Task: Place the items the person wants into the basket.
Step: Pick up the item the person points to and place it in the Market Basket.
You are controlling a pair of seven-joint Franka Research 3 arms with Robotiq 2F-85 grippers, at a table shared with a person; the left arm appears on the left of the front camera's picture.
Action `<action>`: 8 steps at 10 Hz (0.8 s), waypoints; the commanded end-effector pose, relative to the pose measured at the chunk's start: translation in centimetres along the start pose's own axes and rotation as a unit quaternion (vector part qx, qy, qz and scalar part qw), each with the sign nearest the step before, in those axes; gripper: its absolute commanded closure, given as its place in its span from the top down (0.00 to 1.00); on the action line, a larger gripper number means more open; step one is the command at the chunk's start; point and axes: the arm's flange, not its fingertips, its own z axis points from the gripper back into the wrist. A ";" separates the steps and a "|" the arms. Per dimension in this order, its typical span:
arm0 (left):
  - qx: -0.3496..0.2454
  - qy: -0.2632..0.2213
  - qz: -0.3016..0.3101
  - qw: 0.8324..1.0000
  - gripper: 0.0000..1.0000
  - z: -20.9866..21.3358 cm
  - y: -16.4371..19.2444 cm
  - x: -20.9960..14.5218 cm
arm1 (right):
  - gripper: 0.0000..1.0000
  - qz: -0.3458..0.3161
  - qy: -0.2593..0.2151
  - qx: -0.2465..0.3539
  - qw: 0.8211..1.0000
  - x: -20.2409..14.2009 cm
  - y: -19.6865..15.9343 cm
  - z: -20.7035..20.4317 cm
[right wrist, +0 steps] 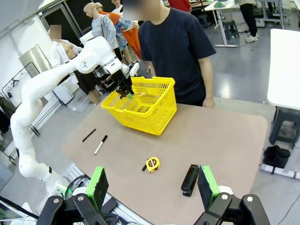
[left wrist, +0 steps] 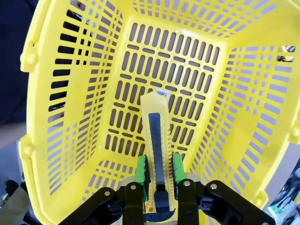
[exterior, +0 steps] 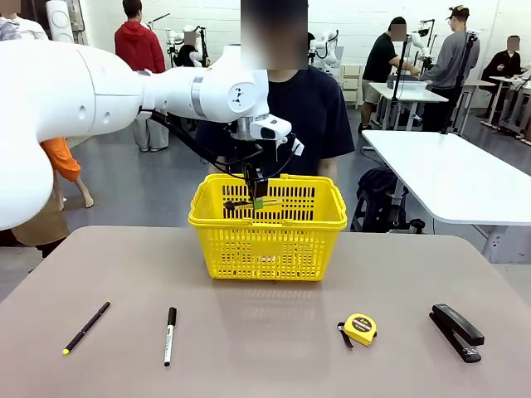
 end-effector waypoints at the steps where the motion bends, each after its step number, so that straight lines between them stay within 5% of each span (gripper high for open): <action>1: -0.019 0.015 0.005 1.000 0.26 0.3 1.2 1.0 | 1.00 0.004 -0.005 0.012 1.000 -0.1 0.1 -0.2; 6: -0.026 0.036 0.008 0.999 0.26 -0.7 0.7 0.9 | 1.00 0.004 -0.005 0.012 1.000 -0.1 0.1 -0.2; 8: -0.029 0.039 0.010 0.999 0.36 -0.7 0.6 1.1 | 1.00 0.004 -0.005 0.012 1.000 -0.1 0.1 -0.2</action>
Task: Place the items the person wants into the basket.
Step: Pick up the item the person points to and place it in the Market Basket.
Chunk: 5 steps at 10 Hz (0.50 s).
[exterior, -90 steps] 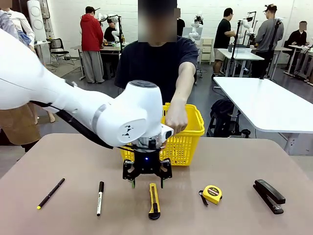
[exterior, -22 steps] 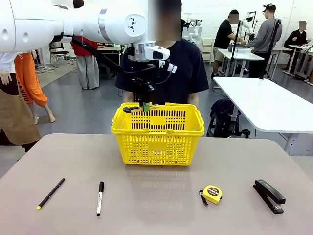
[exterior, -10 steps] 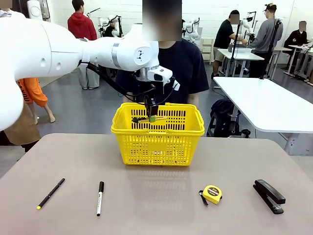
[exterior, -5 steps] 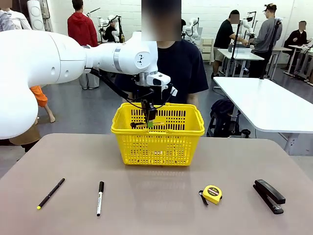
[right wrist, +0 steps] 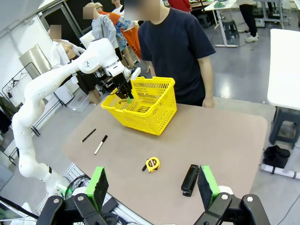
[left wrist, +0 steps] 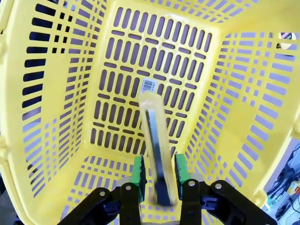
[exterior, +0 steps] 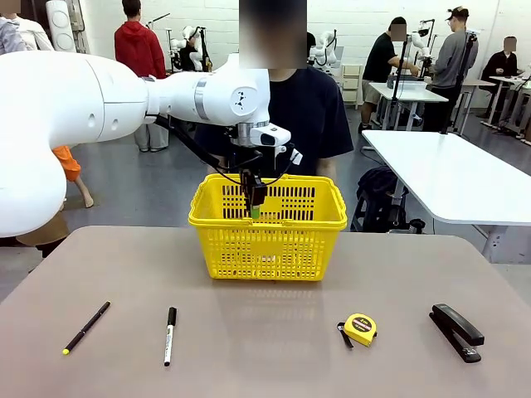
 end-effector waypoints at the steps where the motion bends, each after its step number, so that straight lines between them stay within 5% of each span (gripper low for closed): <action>1: -0.001 0.009 0.008 1.000 0.46 0.8 0.7 1.2 | 1.00 0.004 -0.005 0.012 1.000 -0.1 0.1 -0.2; 4: -0.002 0.010 0.010 1.000 0.65 0.8 0.6 1.1 | 1.00 0.004 -0.005 0.012 1.000 -0.1 0.1 -0.2; 5: -0.003 0.011 0.012 1.000 0.80 0.8 0.6 1.0 | 1.00 0.004 -0.005 0.012 1.000 -0.1 0.1 -0.2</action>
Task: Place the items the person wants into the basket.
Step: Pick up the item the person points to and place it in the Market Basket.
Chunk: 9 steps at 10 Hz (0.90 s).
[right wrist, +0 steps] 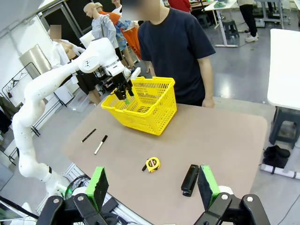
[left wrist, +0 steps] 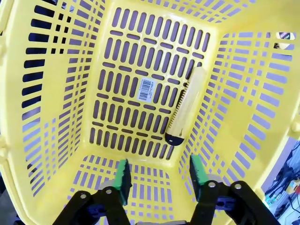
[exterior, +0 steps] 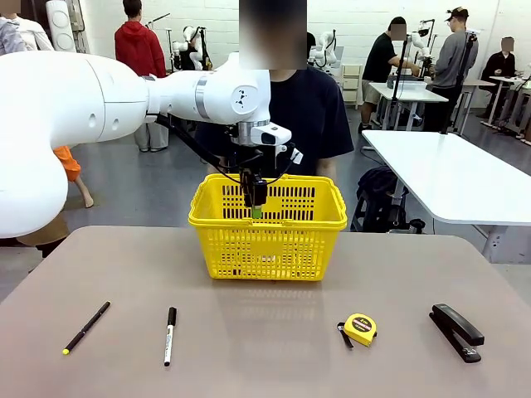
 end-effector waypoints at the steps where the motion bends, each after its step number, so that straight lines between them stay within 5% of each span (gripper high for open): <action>1: -0.001 0.008 0.012 1.000 0.85 0.7 0.7 0.9 | 1.00 0.004 -0.005 0.012 1.000 -0.1 0.1 -0.2; 2: -0.001 0.010 0.014 1.000 1.00 0.6 0.7 0.9 | 1.00 0.004 -0.005 0.012 1.000 -0.1 0.1 -0.2; 7: -0.002 0.007 0.051 0.999 1.00 2.1 0.3 -0.1 | 1.00 0.004 -0.005 0.012 1.000 -0.1 0.1 -0.2; 9: 0.047 -0.022 0.125 0.991 1.00 9.4 -4.9 -5.3 | 1.00 0.004 -0.005 0.012 1.000 -0.1 0.1 -0.2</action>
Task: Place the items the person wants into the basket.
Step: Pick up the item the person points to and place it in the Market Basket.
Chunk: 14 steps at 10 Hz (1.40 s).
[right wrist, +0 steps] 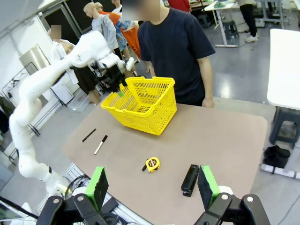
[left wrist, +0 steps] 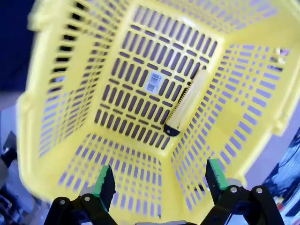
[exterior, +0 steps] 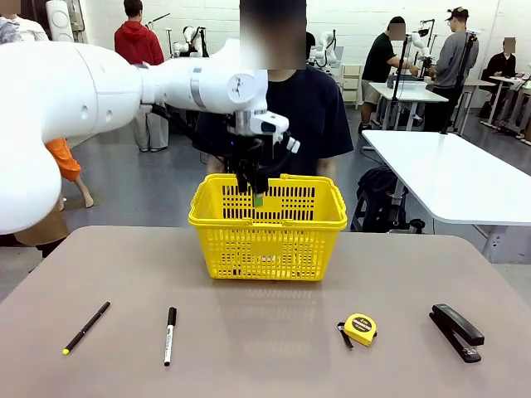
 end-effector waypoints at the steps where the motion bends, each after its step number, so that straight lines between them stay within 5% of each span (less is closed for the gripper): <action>1: 0.021 -0.034 0.045 0.998 1.00 6.5 -5.4 -8.4 | 1.00 0.004 -0.005 0.012 1.000 -0.1 0.1 -0.2; 7: 0.087 -0.117 0.214 0.966 1.00 10.4 -10.4 -28.4 | 1.00 0.004 -0.005 0.012 1.000 -0.1 0.1 -0.2; 9: 0.075 -0.100 0.245 0.961 1.00 10.1 -9.6 -31.0 | 1.00 0.004 -0.005 0.012 1.000 -0.1 0.1 -0.2; 13: 0.058 -0.070 0.267 0.959 1.00 10.0 -7.1 -29.3 | 1.00 0.004 -0.005 0.012 1.000 -0.1 0.1 -0.2; 14: 0.067 -0.090 0.239 0.965 1.00 9.5 -8.5 -31.4 | 1.00 0.004 -0.005 0.012 1.000 -0.1 0.1 -0.2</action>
